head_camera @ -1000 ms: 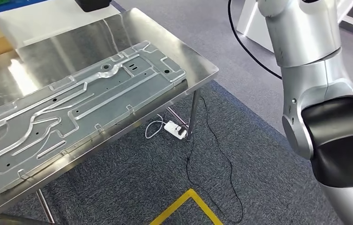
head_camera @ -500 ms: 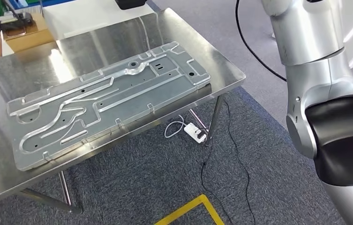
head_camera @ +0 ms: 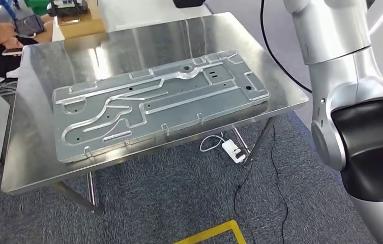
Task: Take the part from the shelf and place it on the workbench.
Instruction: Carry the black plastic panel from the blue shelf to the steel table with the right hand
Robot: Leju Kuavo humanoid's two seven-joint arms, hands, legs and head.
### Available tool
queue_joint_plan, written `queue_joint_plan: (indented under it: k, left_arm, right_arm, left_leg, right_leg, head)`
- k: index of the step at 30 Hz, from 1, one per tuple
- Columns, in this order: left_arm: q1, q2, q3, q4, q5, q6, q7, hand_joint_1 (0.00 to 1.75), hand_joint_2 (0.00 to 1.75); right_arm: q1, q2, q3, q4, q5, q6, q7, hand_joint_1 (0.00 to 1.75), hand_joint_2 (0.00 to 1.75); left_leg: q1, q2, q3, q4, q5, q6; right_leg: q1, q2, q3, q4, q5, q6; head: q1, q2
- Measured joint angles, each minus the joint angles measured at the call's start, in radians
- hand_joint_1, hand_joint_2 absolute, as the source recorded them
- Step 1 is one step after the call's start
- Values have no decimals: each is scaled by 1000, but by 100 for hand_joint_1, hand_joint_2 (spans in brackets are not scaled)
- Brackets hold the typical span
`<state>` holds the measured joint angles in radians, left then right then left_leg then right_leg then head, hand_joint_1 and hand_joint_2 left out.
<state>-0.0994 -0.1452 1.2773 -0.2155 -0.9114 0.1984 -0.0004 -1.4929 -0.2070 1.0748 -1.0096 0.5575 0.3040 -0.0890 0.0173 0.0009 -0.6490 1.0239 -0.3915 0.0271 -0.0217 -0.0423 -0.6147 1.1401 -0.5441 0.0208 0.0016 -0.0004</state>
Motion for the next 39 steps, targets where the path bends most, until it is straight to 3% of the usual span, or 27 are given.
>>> queue_joint_plan:
  k: [2,3,4,6,8,10,12,14,16,18,19,21,23,24,25,27,28,30,32,33,34,35,36,38,39]
  left_arm:
    - [-2,0,2,0,2,1,0,0,175]
    - [-2,0,3,0,4,1,0,0,175]
    - [-2,0,5,0,7,2,0,0,175]
    - [-2,0,9,0,12,5,1,0,175]
    - [-2,-2,11,0,15,8,2,0,175]
    - [-2,-3,14,0,16,10,3,0,175]
    - [1,-3,17,0,17,11,4,0,175]
    - [2,-2,19,0,18,13,3,0,175]
    - [1,-2,19,0,19,13,1,0,175]
    - [1,-2,19,0,20,13,-1,0,175]
    - [1,-1,20,0,20,13,-1,0,175]
    - [1,-1,21,0,21,14,-2,0,175]
    - [0,0,23,0,21,15,-2,0,175]
    - [-2,0,25,0,21,16,-3,0,175]
    - [-2,0,26,0,21,16,-3,0,175]
    - [-3,0,28,0,22,18,-4,0,175]
    - [-2,-1,30,0,23,19,-5,0,175]
    - [-4,-2,33,0,26,21,-8,0,175]
    - [-5,-2,34,0,29,22,-10,0,175]
    - [-5,-2,34,0,29,22,-11,0,175]
    - [-5,-2,34,0,30,23,-12,0,175]
    - [-5,-2,35,0,30,23,-12,0,175]
    - [-5,-2,35,0,30,23,-12,0,175]
    - [-5,-2,35,0,31,24,-12,0,175]
    - [-6,-2,35,0,31,25,-12,0,175]
  right_arm:
    - [-1,-5,-1,17,1,0,2,175,175]
    - [-1,-7,-1,27,3,0,2,175,175]
    - [0,-8,-1,37,4,0,3,175,175]
    - [-1,-12,-5,57,10,-1,0,175,175]
    - [-3,-19,-12,75,14,-5,-7,175,175]
    - [-2,-26,-18,91,16,-9,-14,175,175]
    - [-1,-28,-22,101,17,-11,-17,175,175]
    - [0,-31,-27,108,17,-15,-18,175,175]
    - [3,-38,-31,114,18,-18,-19,175,175]
    - [9,-44,-34,120,18,-20,-20,175,175]
    - [14,-46,-35,123,18,-20,-22,175,175]
    - [22,-47,-38,126,18,-20,-28,175,175]
    - [24,-50,-44,127,18,-22,-32,175,175]
    - [25,-55,-47,128,18,-24,-33,175,175]
    - [27,-60,-49,128,18,-27,-34,175,175]
    - [36,-68,-54,129,17,-32,-36,175,175]
    - [43,-69,-58,129,17,-34,-37,175,175]
    - [55,-78,-65,130,17,-38,-42,175,175]
    - [67,-92,-68,132,17,-41,-49,175,175]
    - [76,-97,-68,133,17,-42,-51,175,175]
    - [86,-102,-68,134,18,-42,-52,175,175]
    - [94,-104,-69,136,18,-42,-52,175,175]
    - [100,-106,-70,137,18,-43,-53,175,175]
    - [103,-111,-72,138,18,-45,-54,175,175]
    - [105,-116,-74,138,18,-47,-56,175,175]
  left_leg:
    - [-1,-24,-1,0,1,5]
    - [-1,-38,-1,1,1,5]
    - [-2,-51,-1,2,1,5]
    - [-2,-76,0,6,1,5]
    - [-1,-99,-5,10,2,-1]
    - [4,-120,-15,10,7,-14]
    - [7,-132,-22,6,13,-29]
    - [0,-87,-38,37,-8,-36]
    - [-3,-25,-86,147,-67,-40]
    - [0,-8,-138,265,-114,-43]
    - [1,-7,-145,284,-115,-44]
    - [0,1,-97,204,-69,-41]
    - [-8,33,-24,69,-27,-30]
    - [-13,44,-2,28,-18,-24]
    - [-17,47,6,10,-18,-19]
    - [-16,25,7,4,-13,-9]
    - [-13,16,10,-1,-10,-3]
    - [-7,-2,16,-13,-2,9]
    - [-6,-22,15,-13,0,13]
    - [-6,-34,15,-12,0,14]
    - [-7,-46,15,-10,0,14]
    - [-7,-58,14,-8,-1,13]
    - [-7,-69,14,-5,-2,12]
    - [-7,-90,10,2,-4,6]
    - [-7,-100,6,4,-3,1]
  right_leg:
    - [-1,35,-70,137,-54,2]
    - [-1,40,-96,179,-60,2]
    - [-1,42,-104,183,-46,1]
    - [-1,53,-68,81,30,-5]
    - [-3,97,-14,-46,84,-11]
    - [0,121,4,-93,91,-14]
    - [-1,100,7,-102,96,-18]
    - [-6,75,14,-114,103,-27]
    - [-5,49,19,-118,105,-34]
    - [-2,25,19,-116,103,-37]
    - [-1,13,19,-115,102,-37]
    - [0,-7,19,-112,98,-35]
    - [4,-28,20,-107,92,-29]
    - [7,-37,20,-105,89,-24]
    - [10,-47,21,-105,87,-20]
    - [12,-63,26,-107,84,-11]
    - [10,-58,27,-103,77,-6]
    - [4,-15,5,-45,37,3]
    - [1,29,-55,82,-25,8]
    - [1,37,-85,141,-44,10]
    - [0,40,-103,171,-46,11]
    - [-1,41,-103,162,-27,11]
    - [-2,46,-83,112,9,9]
    - [-5,82,-23,-28,74,6]
    - [-5,100,-2,-75,90,4]
  head:
    - [0,0]
    - [0,0]
    - [0,0]
    - [0,0]
    - [0,0]
    - [0,0]
    - [0,0]
    - [-1,0]
    - [-2,0]
    - [-2,0]
    - [-2,0]
    - [-2,0]
    - [-2,0]
    - [-2,0]
    - [-2,0]
    - [-2,0]
    - [-2,0]
    - [-1,0]
    - [-1,0]
    - [-1,0]
    - [-1,0]
    - [-1,0]
    - [-2,0]
    - [-2,0]
    - [-1,0]
